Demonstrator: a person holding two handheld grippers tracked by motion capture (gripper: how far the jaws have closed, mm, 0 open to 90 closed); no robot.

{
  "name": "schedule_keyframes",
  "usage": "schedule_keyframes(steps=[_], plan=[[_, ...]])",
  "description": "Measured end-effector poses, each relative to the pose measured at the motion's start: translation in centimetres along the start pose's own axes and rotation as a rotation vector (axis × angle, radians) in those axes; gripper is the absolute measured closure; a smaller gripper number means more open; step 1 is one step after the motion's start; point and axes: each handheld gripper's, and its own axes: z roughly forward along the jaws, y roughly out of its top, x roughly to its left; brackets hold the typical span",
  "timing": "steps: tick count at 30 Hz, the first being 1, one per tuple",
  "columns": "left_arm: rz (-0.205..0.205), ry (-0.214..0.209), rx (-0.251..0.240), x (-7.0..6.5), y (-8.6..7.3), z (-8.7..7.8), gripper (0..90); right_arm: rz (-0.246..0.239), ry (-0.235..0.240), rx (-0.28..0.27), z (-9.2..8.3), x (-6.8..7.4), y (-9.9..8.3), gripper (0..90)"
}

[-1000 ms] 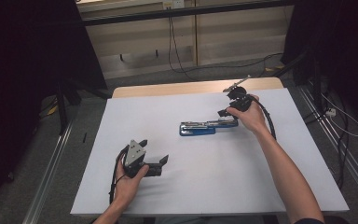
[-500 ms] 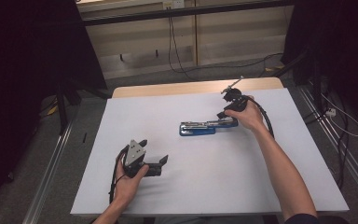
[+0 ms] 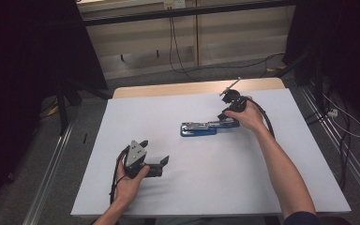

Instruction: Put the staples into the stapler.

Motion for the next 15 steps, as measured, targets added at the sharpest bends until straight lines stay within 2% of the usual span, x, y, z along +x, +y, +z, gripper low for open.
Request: schedule_keyframes(steps=[5,8,15], plan=[[0.003,-0.003,0.0,-0.05,0.0,0.08,3.8,-0.019,0.023,0.015,-0.01,0.07,-0.04,64.4],[0.003,-0.003,0.0,-0.06,-0.01,0.08,3.8,-0.038,0.013,0.044,0.28,0.16,-0.08,67.6],[0.003,-0.004,-0.001,-0.03,0.0,0.07,3.8,-0.034,0.017,0.042,0.38,0.23,-0.15,73.6]])
